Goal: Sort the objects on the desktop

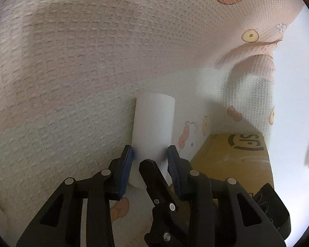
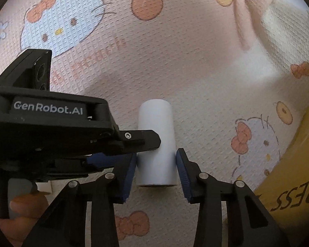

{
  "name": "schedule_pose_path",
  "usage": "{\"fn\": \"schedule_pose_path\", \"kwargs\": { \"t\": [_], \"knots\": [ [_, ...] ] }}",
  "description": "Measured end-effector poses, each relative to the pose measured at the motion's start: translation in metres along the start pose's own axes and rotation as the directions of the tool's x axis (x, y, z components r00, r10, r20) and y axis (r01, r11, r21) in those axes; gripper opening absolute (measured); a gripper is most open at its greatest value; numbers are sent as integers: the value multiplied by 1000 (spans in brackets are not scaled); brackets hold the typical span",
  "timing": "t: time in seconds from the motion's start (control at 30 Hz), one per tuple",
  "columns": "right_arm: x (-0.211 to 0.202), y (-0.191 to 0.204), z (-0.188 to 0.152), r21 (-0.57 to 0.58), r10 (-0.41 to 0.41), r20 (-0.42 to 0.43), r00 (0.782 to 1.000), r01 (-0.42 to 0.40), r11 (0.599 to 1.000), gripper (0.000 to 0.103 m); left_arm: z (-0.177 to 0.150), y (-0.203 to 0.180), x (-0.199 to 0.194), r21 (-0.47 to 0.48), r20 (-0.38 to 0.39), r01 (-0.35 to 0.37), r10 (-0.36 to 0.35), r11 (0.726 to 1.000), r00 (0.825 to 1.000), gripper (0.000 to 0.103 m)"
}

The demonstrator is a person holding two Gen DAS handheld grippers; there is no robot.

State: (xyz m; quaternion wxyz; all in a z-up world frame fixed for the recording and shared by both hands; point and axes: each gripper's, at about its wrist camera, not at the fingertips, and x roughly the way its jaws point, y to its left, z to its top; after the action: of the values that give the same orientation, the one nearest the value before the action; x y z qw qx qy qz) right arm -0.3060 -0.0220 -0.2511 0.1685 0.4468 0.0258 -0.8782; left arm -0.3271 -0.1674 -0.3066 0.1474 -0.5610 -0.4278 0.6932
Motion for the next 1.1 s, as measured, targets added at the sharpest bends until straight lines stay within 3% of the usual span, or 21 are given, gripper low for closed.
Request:
{"fn": "schedule_pose_path", "kwargs": {
  "t": [0.2,0.37,0.67,0.8,0.93,1.1],
  "knots": [
    [-6,-5,-9,8,66,-79,995,-65,998,36,-22,15,-8,-65,-23,-10,9,998,1000,38],
    [-18,-16,-23,38,139,-181,974,-134,990,35,-55,19,-13,-98,-45,-31,27,995,999,38],
    [-47,-5,-57,-7,124,-343,931,-135,991,33,-129,8,-20,-72,-50,-140,137,988,989,38],
    [-65,-4,-81,-29,124,-424,897,-150,988,31,-165,25,-27,-155,-55,-87,80,984,995,39],
    [-86,-6,-107,-12,183,-462,868,-212,977,31,-198,41,-38,-225,-26,-42,37,974,999,39],
    [-100,7,-133,-121,131,-481,867,-213,969,31,-235,43,-46,-239,10,-41,45,970,999,39]
  ]
}}
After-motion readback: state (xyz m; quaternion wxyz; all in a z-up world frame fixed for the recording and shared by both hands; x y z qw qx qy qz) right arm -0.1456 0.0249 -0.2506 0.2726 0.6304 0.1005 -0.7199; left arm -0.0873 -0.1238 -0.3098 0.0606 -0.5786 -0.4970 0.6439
